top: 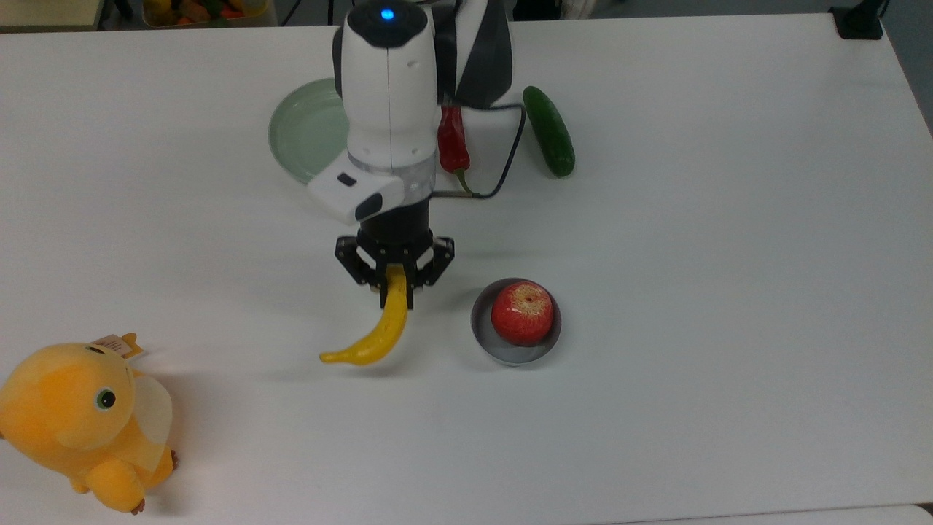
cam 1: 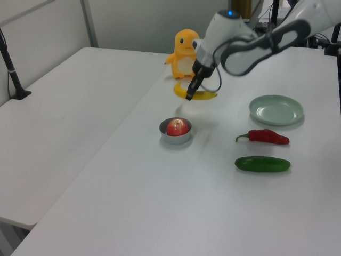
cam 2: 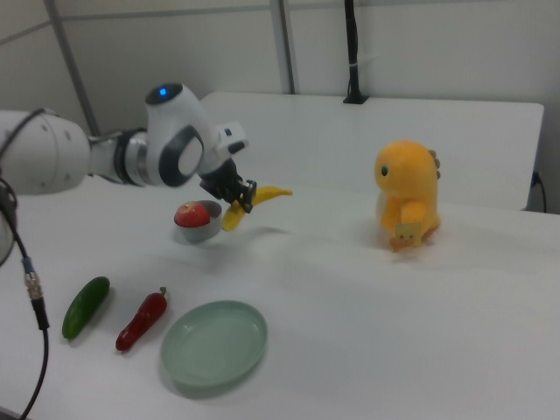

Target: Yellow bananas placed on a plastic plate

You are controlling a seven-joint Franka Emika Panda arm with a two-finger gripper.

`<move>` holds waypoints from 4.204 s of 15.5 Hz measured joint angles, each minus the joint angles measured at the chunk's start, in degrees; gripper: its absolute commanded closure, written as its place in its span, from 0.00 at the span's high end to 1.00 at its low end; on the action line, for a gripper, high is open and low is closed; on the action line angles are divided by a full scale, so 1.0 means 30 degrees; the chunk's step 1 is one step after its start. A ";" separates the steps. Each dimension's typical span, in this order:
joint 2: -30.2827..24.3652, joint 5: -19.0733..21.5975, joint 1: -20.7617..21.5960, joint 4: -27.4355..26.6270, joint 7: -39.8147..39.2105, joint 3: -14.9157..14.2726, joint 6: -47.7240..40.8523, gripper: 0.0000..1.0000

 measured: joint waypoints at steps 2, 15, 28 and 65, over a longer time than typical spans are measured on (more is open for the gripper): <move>-0.1344 0.0000 -0.0031 -0.0009 0.0009 -0.0001 -0.2536 0.09; -0.8371 0.0123 -0.0451 -0.4520 -0.2234 -0.0001 -1.4341 0.10; -0.8990 0.0118 -0.1566 -0.9036 -0.3518 -0.0015 -1.3124 0.10; -0.9787 0.1484 -0.2169 -0.2728 -0.3012 -0.0049 -1.3233 1.00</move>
